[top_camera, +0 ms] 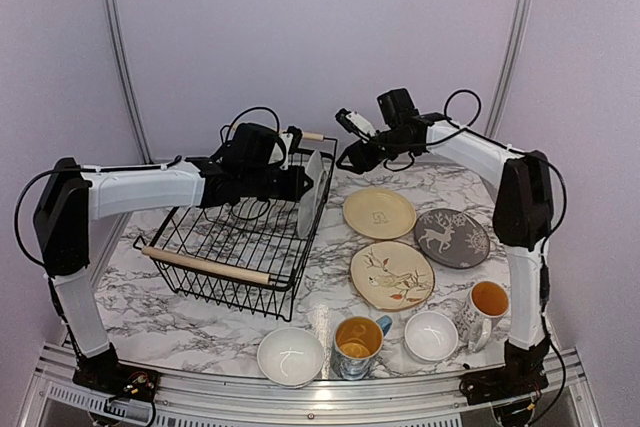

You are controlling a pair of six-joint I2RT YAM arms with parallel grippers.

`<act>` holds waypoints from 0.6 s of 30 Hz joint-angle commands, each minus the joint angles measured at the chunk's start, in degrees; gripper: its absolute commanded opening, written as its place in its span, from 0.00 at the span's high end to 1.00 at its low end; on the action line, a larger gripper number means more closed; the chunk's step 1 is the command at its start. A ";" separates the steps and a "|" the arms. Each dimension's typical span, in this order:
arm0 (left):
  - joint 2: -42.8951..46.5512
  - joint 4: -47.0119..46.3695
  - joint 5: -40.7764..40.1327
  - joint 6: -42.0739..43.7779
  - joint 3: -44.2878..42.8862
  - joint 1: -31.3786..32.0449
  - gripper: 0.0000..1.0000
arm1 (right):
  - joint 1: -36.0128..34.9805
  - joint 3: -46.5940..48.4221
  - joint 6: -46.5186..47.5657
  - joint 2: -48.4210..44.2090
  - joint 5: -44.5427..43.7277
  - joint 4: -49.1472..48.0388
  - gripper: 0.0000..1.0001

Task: Load the mixed dishes into the dish rack
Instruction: Insert the plate into the dish rack.

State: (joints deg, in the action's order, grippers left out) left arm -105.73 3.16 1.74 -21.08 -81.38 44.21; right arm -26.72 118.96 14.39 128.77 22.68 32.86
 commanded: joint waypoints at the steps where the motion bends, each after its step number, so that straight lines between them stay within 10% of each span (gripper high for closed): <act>1: 5.23 -5.65 8.02 4.75 -3.66 -2.11 1.00 | 0.17 -11.06 5.01 -13.65 3.93 0.55 0.45; 12: 7.03 -8.03 17.02 5.15 -5.21 -6.20 1.00 | 0.44 -25.51 7.06 -24.30 5.74 2.77 0.43; 18: 7.01 -26.18 20.43 -4.91 3.68 -8.78 1.00 | 0.39 -27.60 7.27 -25.27 7.64 3.00 0.43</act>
State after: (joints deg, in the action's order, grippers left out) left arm -104.12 0.84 16.64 -22.02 -79.07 36.91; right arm -26.46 91.53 21.06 105.21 28.10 35.33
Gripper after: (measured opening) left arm 0.069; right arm 0.568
